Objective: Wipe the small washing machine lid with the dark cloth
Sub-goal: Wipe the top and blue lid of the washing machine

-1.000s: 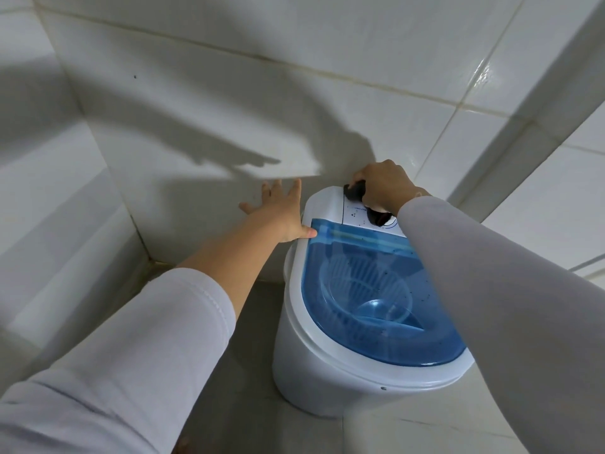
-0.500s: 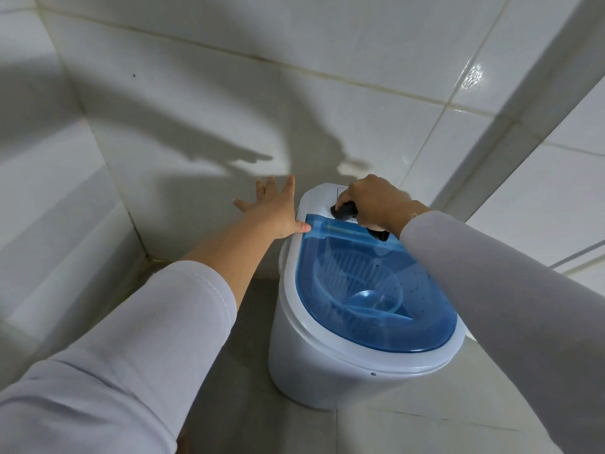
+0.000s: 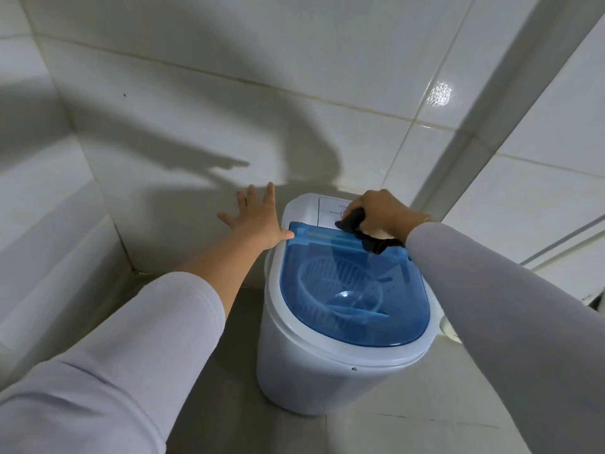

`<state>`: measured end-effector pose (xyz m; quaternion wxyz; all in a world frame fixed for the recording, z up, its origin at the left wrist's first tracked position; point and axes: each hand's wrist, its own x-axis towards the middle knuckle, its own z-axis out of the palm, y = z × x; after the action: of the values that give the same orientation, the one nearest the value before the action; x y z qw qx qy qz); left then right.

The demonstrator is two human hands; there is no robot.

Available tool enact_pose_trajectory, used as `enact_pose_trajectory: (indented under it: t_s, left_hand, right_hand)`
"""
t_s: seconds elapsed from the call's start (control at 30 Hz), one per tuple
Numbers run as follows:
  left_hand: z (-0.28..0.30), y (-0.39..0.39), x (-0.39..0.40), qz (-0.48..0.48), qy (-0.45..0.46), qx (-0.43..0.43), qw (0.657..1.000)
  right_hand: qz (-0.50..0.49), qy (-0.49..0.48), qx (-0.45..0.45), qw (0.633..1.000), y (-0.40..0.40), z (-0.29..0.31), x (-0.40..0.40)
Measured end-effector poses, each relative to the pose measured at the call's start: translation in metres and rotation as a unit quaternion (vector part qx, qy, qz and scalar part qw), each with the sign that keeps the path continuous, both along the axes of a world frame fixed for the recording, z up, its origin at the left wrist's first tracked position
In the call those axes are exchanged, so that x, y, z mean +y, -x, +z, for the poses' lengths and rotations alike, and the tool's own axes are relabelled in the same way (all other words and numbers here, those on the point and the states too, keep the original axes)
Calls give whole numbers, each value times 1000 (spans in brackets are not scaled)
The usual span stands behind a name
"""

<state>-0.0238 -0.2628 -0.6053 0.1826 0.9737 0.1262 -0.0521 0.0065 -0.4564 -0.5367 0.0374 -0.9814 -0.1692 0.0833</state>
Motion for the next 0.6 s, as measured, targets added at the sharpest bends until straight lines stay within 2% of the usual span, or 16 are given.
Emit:
enact_pose_trajectory:
  t_s: [0.13, 0.23, 0.4, 0.6]
  left_hand:
    - [12, -8, -5, -5, 27, 6, 1000]
    - [21, -21, -16, -25, 59, -10, 998]
    - [18, -46, -39, -75, 51, -6, 996]
    - [4, -58, -48, -41, 16, 13, 999]
  right_hand:
    - [-29, -57, -67, 996, -11, 21, -26]
    - [-31, -57, -90, 994, -25, 29, -39]
    - [8, -32, -86, 996, -48, 23, -35]
    - [46, 3, -64, 997, -69, 4, -22]
